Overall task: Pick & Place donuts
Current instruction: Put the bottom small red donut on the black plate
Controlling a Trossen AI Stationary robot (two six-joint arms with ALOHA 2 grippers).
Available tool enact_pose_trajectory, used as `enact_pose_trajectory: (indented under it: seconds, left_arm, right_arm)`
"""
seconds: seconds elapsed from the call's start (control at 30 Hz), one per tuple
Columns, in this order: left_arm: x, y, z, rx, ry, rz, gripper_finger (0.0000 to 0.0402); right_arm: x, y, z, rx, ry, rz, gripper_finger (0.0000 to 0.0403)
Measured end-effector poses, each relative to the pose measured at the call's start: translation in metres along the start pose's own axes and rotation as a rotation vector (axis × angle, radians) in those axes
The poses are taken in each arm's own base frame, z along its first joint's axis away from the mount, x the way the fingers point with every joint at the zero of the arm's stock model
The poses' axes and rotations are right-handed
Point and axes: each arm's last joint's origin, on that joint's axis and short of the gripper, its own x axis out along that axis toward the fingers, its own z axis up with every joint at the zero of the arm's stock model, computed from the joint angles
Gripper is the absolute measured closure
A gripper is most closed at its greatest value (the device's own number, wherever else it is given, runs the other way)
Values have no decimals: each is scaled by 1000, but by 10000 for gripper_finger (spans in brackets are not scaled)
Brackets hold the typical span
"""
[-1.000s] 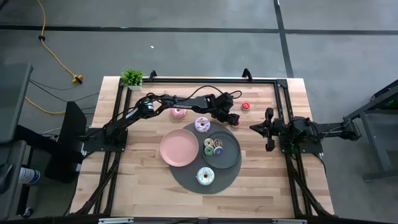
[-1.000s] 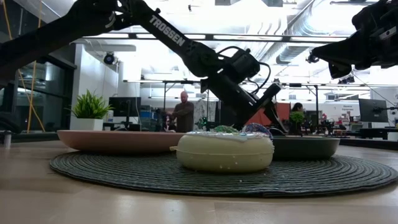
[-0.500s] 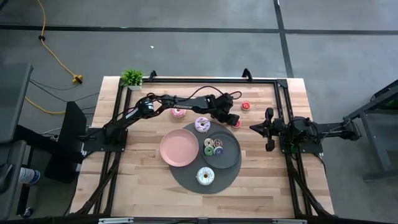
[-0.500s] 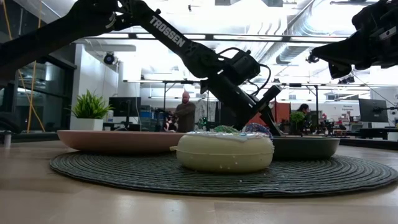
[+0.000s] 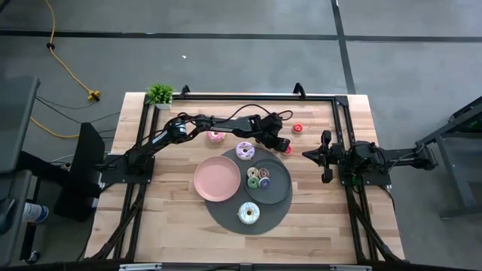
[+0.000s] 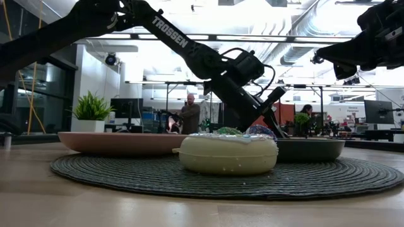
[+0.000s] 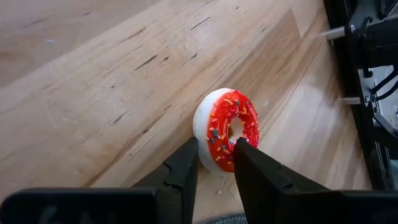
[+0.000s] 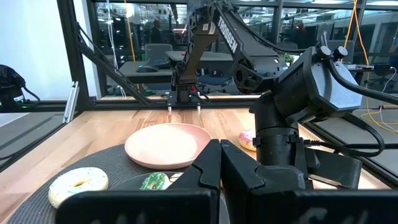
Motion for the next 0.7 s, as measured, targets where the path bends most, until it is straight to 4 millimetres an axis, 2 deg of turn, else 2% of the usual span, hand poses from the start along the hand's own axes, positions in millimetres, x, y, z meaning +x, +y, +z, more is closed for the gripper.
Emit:
enact_pose_trajectory:
  seconds: [0.7]
  left_arm:
    - [0,-3,3,12,-14,-46,315]
  right_arm:
    - [0,0,0,0,0,0,402]
